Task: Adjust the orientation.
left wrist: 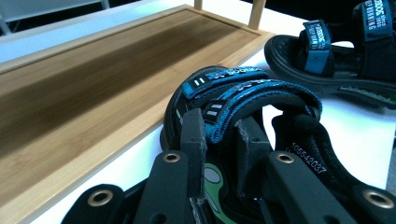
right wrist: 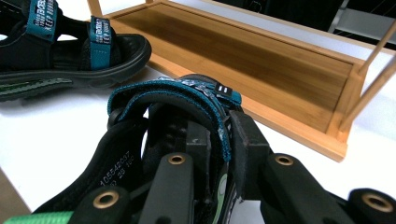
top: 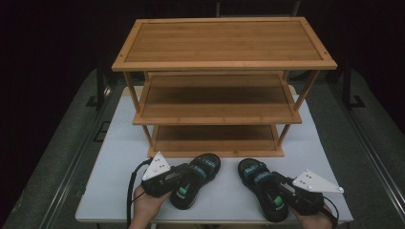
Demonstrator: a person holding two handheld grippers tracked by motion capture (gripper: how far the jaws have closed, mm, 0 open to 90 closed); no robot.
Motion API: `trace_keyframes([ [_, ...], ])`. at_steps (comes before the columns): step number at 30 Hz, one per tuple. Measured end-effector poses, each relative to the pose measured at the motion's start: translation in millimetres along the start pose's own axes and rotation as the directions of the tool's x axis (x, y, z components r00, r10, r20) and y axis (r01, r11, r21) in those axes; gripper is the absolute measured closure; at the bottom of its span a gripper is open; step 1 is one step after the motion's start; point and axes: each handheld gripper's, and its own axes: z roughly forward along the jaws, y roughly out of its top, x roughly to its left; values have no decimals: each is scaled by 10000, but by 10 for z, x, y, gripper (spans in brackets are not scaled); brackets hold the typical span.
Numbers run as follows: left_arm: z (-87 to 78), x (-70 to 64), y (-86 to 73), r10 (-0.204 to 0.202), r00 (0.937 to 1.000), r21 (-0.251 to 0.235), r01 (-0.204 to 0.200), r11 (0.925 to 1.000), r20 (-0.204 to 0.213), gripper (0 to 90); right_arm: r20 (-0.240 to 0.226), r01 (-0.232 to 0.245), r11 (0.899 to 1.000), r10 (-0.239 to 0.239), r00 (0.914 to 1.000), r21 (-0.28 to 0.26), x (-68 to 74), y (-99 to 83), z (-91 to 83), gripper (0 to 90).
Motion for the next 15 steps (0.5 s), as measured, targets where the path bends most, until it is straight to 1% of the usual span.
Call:
trace_keyframes([
  [2,-3,16,12,-33,9999,-59,32,10000,-144,763,-5,-16,10000,16,10000,-54,15,44,53,779],
  [3,3,32,24,-92,9997,-118,89,9999,-239,763,-5,-16,10000,16,10000,-54,15,44,53,779],
  [4,20,60,42,-163,9991,-201,155,9997,-389,763,3,45,9999,-45,10000,-145,22,88,100,779],
  [5,20,60,42,-163,9991,-201,155,9997,-389,763,3,45,9999,-45,10000,-145,22,88,100,779],
  [7,43,82,57,-182,9984,-249,169,9995,-532,763,0,58,9998,-58,10000,-172,35,122,139,779],
  [9,67,94,62,-241,9977,-310,222,9993,-630,763,34,163,9996,-163,9999,-208,41,158,187,779],
  [10,99,112,56,-381,9967,-383,354,9986,-714,763,56,190,9995,-189,9998,-234,43,191,246,779],
  [12,110,117,54,-417,9963,-398,388,9985,-746,763,49,171,9996,-170,9998,-240,48,205,270,779],
  [14,136,127,47,-434,9952,-381,402,9985,-876,763,86,240,9994,-238,9997,-265,59,245,334,779],
  [15,157,133,46,-432,9944,-363,399,9985,-961,763,86,240,9994,-238,9997,-265,59,245,334,779],
])
